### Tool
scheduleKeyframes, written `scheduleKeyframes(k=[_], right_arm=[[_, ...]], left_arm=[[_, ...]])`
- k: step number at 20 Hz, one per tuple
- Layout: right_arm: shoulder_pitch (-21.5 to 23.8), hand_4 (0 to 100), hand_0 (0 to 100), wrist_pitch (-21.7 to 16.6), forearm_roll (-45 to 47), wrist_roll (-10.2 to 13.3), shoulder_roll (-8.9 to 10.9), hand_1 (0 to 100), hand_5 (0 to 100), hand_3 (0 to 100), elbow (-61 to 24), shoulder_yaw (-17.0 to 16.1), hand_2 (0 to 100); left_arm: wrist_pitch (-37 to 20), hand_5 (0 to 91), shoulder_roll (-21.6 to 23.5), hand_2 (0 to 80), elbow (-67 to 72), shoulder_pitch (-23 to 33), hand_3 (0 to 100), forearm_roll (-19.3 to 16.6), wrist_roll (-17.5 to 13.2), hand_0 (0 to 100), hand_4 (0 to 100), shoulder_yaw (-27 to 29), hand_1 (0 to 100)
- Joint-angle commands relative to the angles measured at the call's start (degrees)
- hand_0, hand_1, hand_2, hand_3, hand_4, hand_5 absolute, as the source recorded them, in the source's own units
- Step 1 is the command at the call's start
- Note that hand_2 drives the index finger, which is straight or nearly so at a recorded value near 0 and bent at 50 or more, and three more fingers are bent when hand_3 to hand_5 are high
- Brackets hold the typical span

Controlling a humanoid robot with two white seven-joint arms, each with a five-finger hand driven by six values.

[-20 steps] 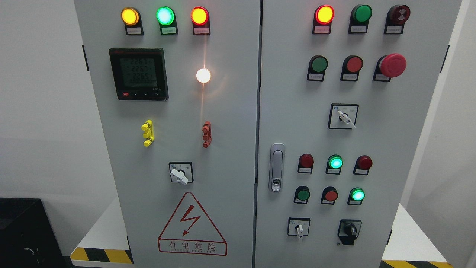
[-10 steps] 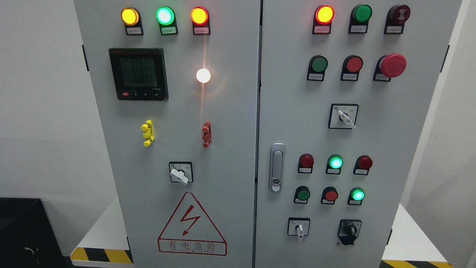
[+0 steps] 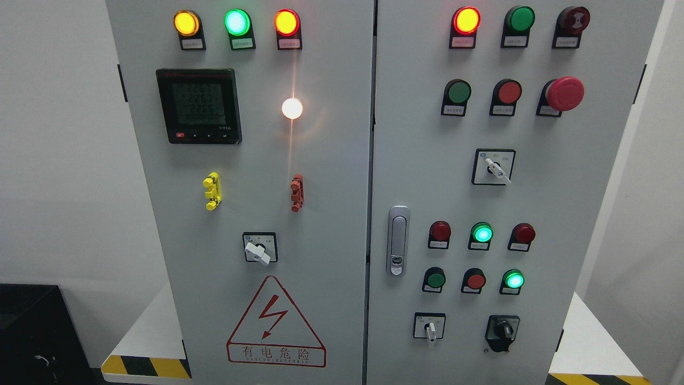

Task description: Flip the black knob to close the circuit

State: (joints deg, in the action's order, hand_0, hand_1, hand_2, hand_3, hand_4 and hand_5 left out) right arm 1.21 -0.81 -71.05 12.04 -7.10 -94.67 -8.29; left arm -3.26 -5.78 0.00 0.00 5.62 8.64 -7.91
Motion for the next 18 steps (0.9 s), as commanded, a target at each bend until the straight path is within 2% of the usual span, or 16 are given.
scheduleKeyframes(k=[1, 4, 12, 18], right_arm=[[-2.8, 98, 0, 0.4, -2.2, -0.3, -0.11, 0, 96, 100, -1.6, -0.1, 96], [-3.7, 98, 0, 1.3, -2.3, -0.5, -0.02, 0, 96, 100, -1.3, -0.2, 96], [-10.1, 98, 0, 2.0, -2.4, -1.2, 0.42, 0, 96, 100, 5.2, -2.3, 96], [-11.8, 98, 0, 2.5, -2.4, -1.2, 0.51, 0, 96, 100, 7.9, -2.4, 96]], left_arm=[[0.0, 0.0, 0.0, 0.0, -1.7, 1.3, 0, 0.0, 0.0, 12, 0, 0.0, 56], [0.0, 0.0, 0.1, 0.0, -1.7, 1.3, 0, 0.0, 0.0, 12, 0, 0.0, 56], [0.0, 0.0, 0.1, 0.0, -1.7, 1.3, 0, 0.0, 0.0, 12, 0, 0.0, 56], [0.0, 0.0, 0.1, 0.0, -1.7, 1.3, 0, 0.0, 0.0, 12, 0, 0.0, 56]])
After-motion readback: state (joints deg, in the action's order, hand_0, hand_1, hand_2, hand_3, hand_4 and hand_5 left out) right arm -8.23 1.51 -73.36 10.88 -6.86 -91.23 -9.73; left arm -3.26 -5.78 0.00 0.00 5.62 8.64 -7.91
